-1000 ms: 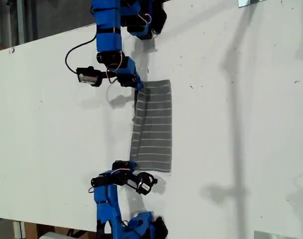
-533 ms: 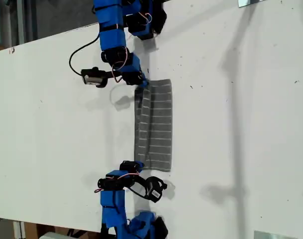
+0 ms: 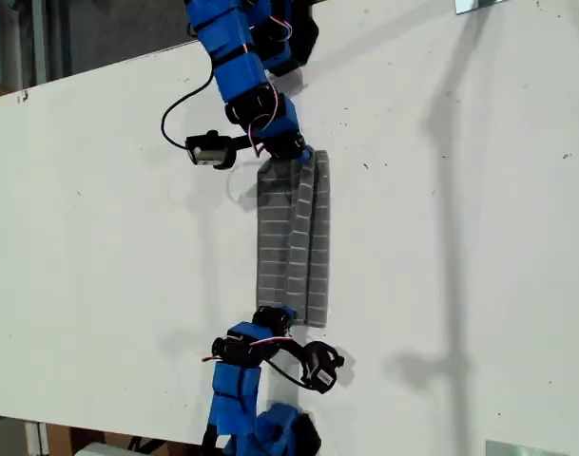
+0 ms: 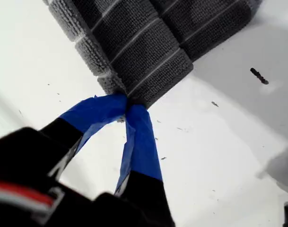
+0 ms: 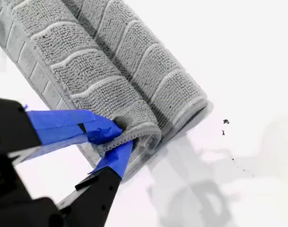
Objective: Grasp corners of a square towel and fold twice.
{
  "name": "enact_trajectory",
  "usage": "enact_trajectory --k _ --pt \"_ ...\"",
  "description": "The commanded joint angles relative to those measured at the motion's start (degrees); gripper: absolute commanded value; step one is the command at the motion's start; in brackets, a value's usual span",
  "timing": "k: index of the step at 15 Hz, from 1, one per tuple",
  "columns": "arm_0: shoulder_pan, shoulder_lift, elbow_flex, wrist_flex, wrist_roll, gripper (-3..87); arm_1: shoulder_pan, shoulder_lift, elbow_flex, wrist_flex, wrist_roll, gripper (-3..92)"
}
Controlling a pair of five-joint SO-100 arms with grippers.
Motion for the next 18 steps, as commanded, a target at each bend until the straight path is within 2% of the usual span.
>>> enact_trajectory --k 1,4,5,6,7,8,13,15,18 --pt "1.93 -0.79 0.18 -1.14 -1.41 -0.1 -2.20 -1.23 -0.35 -1.14 1.41 -0.1" --pt "3.60 -3.78 0.26 -3.43 -2.20 -0.1 -3.78 -4.04 -0.35 -3.87 2.46 -0.1" --pt "3.78 -4.66 -0.18 -3.52 -1.67 0.2 -4.04 -4.48 -0.35 -4.48 2.46 9.4" --pt "4.04 -4.75 -0.18 -3.52 -1.58 8.2 -4.39 -4.48 -0.35 -4.66 2.46 20.4" --pt "4.31 -4.31 -0.18 -3.34 -1.41 18.6 -4.39 -4.31 -0.35 -4.48 2.55 24.4" --pt "4.48 -3.25 -0.26 -2.90 -1.14 21.1 -4.22 -3.52 -0.70 -3.52 2.55 26.7" --pt "4.66 3.34 -4.31 4.75 -1.58 27.5 0.09 4.22 -0.35 3.43 0.18 31.2" --pt "4.13 6.68 -3.78 6.50 -2.20 28.6 2.29 6.77 2.99 2.81 -1.14 31.6" --pt "3.08 8.53 -0.18 4.92 -1.67 28.8 2.64 9.40 10.02 -3.16 -0.97 31.3"
